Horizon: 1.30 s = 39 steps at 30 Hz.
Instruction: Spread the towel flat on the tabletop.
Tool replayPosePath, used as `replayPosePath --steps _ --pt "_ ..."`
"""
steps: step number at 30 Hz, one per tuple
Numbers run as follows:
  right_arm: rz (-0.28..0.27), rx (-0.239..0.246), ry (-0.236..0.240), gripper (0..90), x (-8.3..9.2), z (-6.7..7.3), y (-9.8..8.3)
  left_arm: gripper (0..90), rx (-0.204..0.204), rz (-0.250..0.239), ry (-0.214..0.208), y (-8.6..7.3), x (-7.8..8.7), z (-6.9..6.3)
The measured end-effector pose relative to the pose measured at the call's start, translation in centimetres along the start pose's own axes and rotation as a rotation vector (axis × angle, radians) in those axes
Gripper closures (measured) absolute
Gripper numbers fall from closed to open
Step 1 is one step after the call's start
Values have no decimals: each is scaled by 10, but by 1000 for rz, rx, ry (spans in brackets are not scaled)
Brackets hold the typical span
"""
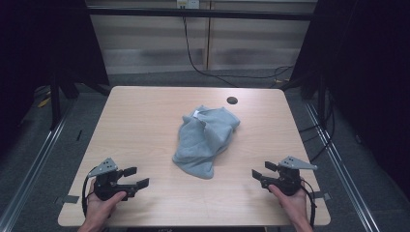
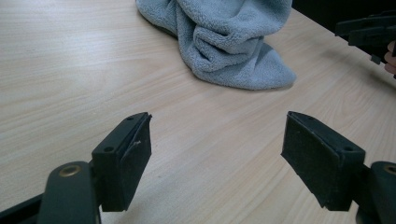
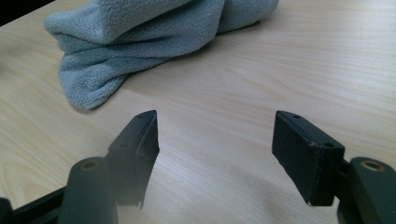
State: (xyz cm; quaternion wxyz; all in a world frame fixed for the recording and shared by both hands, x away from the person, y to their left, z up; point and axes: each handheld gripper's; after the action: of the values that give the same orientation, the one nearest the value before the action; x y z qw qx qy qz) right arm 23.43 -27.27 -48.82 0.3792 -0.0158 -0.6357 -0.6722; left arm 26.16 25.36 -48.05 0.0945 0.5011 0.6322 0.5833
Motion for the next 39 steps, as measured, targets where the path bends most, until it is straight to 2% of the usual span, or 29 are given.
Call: replayPosePath --steps 6,8,9,12,14,19,22,28,37,39 --pt "11 -5 31 355 0 0 2 244 -5 -1 -5 0 0 -2" --pt "22 -11 37 361 0 2 5 254 44 1 -41 -1 -3 0" --pt "28 -6 40 359 0 3 6 260 56 6 -39 -1 -4 0" --pt "61 24 45 354 -2 7 9 275 0 31 12 -2 -6 -2" --pt "69 36 56 349 -3 11 11 282 -3 34 2 -2 -7 -4" --pt "80 62 108 341 -8 25 19 286 -38 33 -15 0 -8 -10" --pt "103 88 128 326 -19 33 27 299 -47 49 -18 0 -10 -11" --pt "97 110 176 336 -44 41 55 333 -52 49 -25 1 -10 -10" --pt "78 147 193 285 -92 51 104 333 -53 39 -22 1 -7 -10" --pt "78 152 192 282 -97 51 109 330 -53 39 -23 1 -7 -10"
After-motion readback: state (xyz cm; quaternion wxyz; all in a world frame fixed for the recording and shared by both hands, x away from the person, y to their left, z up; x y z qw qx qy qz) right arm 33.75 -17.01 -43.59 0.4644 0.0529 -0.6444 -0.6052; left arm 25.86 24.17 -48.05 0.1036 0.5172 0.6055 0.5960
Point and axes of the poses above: each handheld gripper's, and its own axes: x roughly backward along the jaws, y roughly out of its top, z roughly to its left, and after that the axes turned 1 degree about -z, right-handed
